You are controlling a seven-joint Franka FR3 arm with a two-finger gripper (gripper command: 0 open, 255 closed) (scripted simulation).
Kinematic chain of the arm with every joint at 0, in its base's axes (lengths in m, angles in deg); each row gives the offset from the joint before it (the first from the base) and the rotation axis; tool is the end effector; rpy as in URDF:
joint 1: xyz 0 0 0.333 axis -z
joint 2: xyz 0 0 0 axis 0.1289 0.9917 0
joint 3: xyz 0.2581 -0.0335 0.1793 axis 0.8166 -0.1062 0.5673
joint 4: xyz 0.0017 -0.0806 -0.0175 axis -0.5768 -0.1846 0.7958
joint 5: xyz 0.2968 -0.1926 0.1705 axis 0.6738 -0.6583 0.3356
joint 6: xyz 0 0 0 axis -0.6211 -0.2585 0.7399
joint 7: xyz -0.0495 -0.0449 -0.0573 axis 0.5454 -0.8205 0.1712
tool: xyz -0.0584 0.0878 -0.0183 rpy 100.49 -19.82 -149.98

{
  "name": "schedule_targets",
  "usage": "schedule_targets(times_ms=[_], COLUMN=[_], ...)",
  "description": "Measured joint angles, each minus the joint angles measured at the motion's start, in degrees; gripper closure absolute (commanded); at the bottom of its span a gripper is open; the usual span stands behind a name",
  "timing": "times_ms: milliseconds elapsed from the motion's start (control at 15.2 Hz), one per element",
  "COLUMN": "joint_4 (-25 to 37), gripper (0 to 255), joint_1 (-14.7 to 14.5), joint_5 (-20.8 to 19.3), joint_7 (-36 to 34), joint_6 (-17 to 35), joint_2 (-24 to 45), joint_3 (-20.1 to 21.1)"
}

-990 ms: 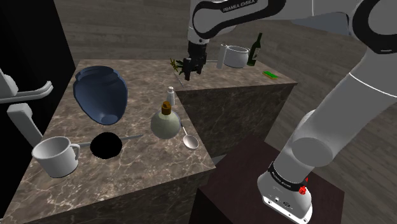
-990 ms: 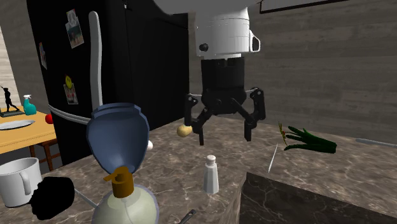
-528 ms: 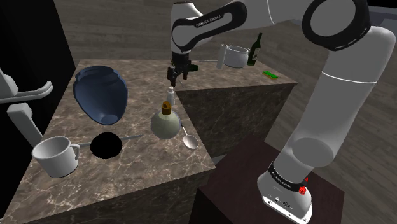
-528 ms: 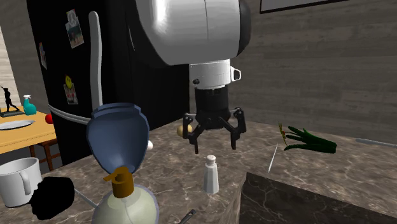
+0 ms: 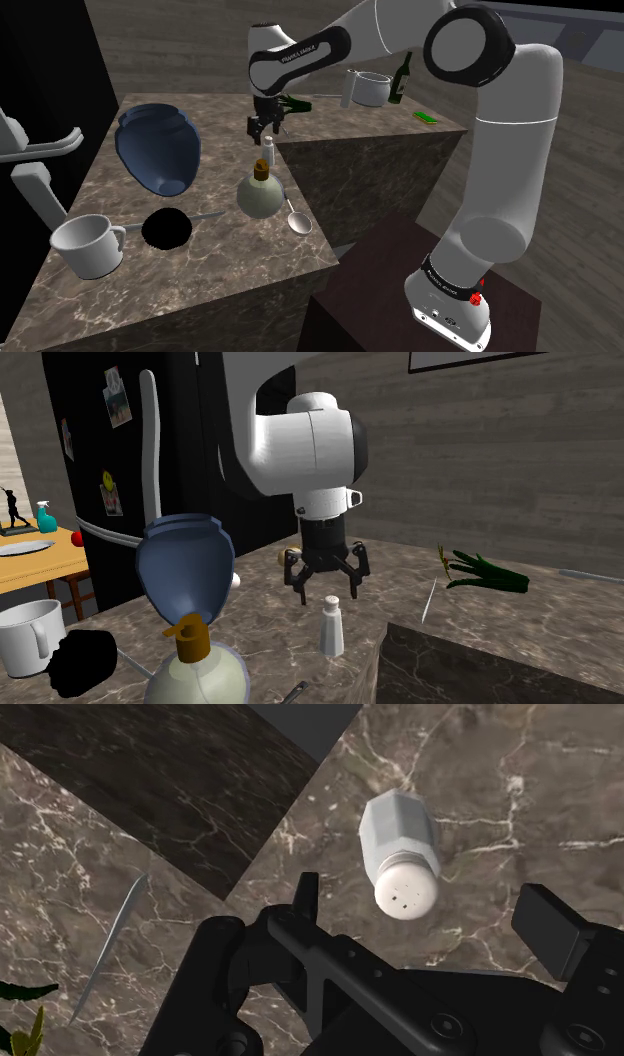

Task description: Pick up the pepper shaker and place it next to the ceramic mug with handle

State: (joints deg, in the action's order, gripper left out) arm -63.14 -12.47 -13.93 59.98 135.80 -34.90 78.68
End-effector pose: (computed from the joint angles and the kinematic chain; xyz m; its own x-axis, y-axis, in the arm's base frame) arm 0.6472 0.0883 0.3779 0.9813 0.1913 0.0194 0.1885 -0.9770 0.0994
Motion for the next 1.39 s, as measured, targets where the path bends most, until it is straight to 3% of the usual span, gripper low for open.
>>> schedule_targets(times_ms=[726,792,1386], joint_4=[-1.4,-1.4,-1.41], gripper=[0,255,255], joint_1=[0.14,0.14,0.14], joint_5=[-0.36,-0.36,-0.36], joint_7=[-0.22,-0.22,-0.21], joint_6=[3.43,3.43,3.43], joint_2=[2.01,2.01,1.99], joint_3=[-0.22,-0.22,-0.22])
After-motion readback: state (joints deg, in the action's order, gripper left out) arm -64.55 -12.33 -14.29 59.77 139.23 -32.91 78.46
